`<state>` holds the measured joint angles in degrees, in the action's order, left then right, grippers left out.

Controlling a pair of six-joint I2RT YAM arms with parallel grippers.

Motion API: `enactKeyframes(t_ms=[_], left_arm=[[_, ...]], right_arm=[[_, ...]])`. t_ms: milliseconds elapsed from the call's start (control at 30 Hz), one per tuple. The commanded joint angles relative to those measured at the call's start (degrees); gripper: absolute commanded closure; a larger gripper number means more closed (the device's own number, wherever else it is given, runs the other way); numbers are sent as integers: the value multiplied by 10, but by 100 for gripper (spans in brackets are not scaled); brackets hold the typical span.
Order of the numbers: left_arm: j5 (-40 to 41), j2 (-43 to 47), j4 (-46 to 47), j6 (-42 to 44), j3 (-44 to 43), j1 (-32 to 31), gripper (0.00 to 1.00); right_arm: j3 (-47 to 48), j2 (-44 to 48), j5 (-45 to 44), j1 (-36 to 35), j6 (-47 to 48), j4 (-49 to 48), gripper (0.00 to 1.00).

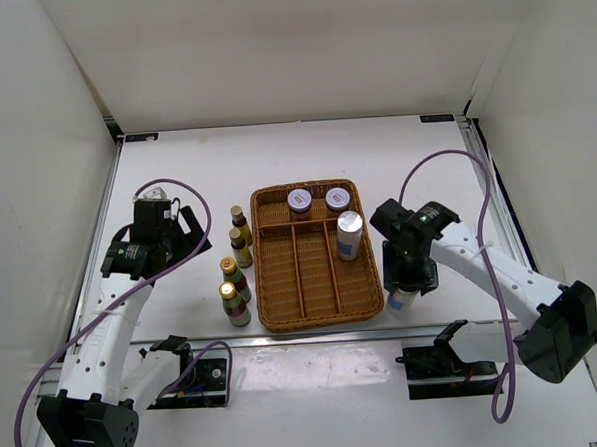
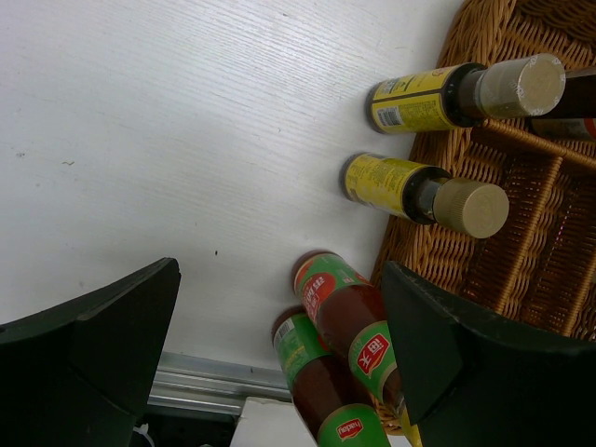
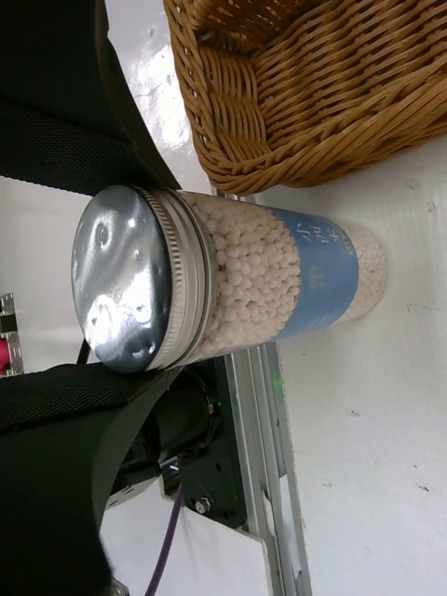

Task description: Organize the condiment bottles

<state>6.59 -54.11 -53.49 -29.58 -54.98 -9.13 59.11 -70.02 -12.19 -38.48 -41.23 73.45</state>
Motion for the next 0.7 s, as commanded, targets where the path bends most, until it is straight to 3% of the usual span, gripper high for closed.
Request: enactKeyframes(t_ms=[0,33,167,367,667], left_arm=[[-2,7,7,1,0,-2,0],[-2,7,7,1,0,-2,0],[-2,7,7,1,0,-2,0],[-7,7,7,1,0,-2,0],[-7,7,7,1,0,-2,0]], right_arm=[[35,14,-31,-1,-2,15,75],[62,20,-41,-1,-2,25,86],[160,32,-108,-1,-2,87,99],[282,11,-130,-1,29,124,100],[284,5,-50,-24,34,124,100]])
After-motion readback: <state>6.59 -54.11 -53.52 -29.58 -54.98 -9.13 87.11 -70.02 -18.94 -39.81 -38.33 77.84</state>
